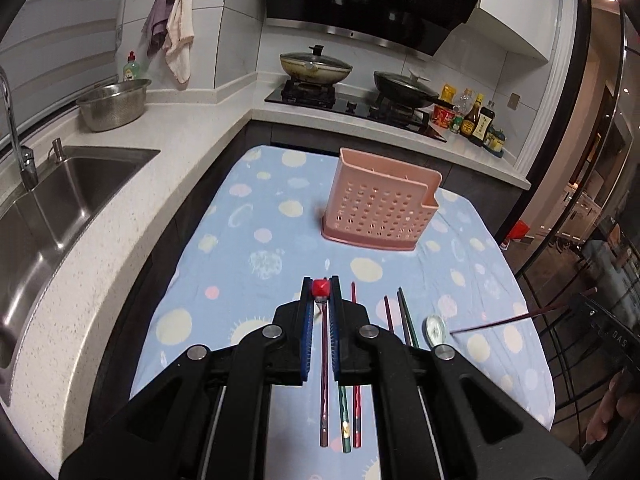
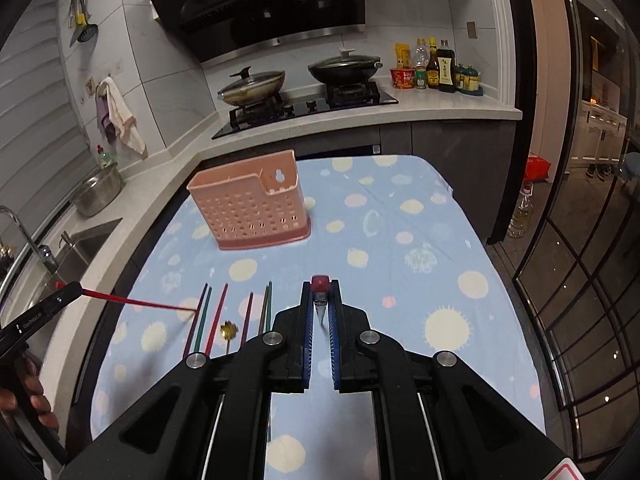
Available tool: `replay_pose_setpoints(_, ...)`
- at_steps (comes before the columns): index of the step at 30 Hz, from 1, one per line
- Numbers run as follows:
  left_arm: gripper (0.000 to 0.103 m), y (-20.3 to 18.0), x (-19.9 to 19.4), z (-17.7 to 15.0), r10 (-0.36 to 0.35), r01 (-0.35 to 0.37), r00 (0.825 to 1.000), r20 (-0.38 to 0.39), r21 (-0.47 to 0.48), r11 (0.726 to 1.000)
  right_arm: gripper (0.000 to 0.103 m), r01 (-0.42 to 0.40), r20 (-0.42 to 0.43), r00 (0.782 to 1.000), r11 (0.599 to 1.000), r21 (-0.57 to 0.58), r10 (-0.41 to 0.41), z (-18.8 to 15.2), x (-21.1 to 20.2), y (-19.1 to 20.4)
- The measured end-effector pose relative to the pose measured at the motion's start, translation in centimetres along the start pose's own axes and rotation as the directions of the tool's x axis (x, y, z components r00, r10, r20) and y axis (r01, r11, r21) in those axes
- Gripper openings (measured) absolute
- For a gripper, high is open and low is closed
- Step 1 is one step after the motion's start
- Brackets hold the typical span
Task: Organize utensils
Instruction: 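Lift both held chopsticks and carry them toward the pink utensil holder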
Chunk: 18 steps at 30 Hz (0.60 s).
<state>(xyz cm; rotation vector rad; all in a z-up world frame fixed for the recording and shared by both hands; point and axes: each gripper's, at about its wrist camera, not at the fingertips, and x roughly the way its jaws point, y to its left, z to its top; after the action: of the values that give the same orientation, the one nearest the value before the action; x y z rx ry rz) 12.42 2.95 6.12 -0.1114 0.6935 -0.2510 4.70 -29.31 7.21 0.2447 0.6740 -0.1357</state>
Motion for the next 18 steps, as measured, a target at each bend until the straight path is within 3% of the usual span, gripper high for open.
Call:
replay_pose_setpoints(9,0.007,-0.8,1.3,6.2,0.008,-0.010,0.997,0.073,0.025,1.000,0.007,-0.049,0.055,0.997,0.999,-0.006,0.050,5.5,1.2,1.2)
replay_pose_setpoints(18,0.007,-2.8,1.4,13.3,-0.045,0.037,0.983,0.180,0.046,0.998,0.007,-0.122,0.152,0.981,0.992,0.013,0.119,12.8,3.2,2.5)
